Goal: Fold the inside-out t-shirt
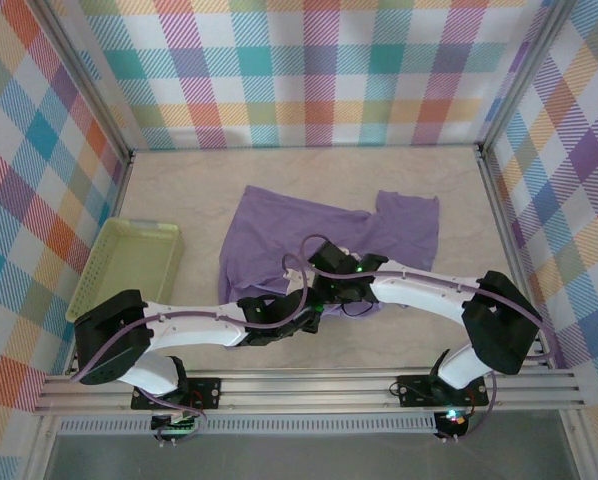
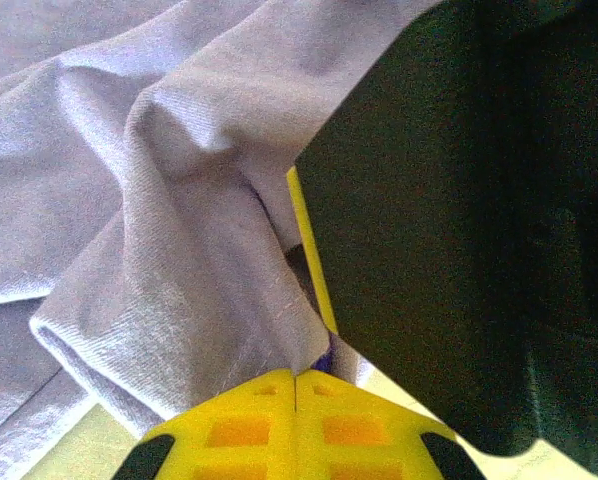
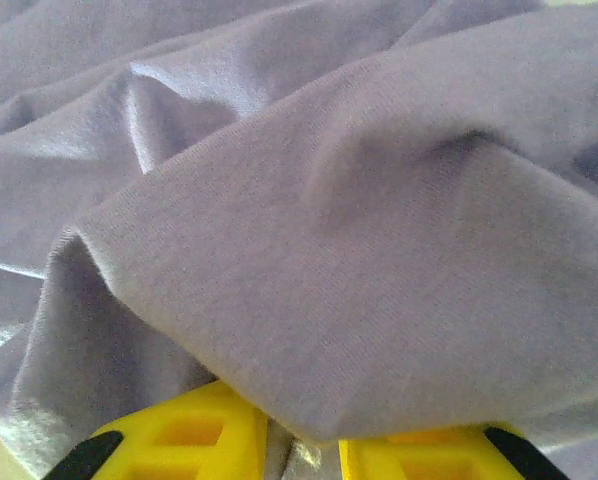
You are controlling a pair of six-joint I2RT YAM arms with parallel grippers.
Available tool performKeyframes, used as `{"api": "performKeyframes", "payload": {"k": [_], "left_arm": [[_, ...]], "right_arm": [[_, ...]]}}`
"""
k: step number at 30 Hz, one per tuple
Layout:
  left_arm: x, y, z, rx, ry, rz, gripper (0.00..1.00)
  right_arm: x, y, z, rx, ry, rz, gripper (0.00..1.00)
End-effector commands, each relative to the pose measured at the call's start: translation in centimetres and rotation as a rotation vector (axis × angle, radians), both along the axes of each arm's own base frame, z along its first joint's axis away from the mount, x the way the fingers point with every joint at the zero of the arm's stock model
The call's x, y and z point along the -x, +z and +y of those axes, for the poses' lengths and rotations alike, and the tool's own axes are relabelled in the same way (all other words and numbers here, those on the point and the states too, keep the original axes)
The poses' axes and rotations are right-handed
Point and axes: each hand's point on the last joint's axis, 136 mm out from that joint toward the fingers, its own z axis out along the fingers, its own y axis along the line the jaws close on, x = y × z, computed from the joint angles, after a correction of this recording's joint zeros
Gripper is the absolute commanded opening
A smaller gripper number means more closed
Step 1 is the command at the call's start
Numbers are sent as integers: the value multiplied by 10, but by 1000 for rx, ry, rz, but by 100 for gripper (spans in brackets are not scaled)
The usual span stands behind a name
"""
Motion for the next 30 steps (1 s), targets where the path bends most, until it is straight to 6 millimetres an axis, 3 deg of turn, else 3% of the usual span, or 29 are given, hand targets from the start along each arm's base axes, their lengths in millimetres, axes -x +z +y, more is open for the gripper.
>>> {"api": "performKeyframes", "payload": {"k": [1,8,12,15,24,30], "left_arm": [[8,3,-5,23,-25,0,0],[8,4,-5,27,-25,-2,0],[7,2,-3,14,-17,-4,0],[5,-2,1,-17,1,-9,0],[-7,-13,6,-77,20,-37,0],[-15,-14,3,-94,18,-50,0]], "right_arm": [[-12,18,12,-43,-3,-46,26],[-15,17,13,-36,-5,-46,24],[-14,16,15,-41,-1,-36,11],[-11,27,12,-54,5,-43,2],[21,83,-29,-109,3,-77,0],[38,97,-60,-169,-36,-56,0]]}}
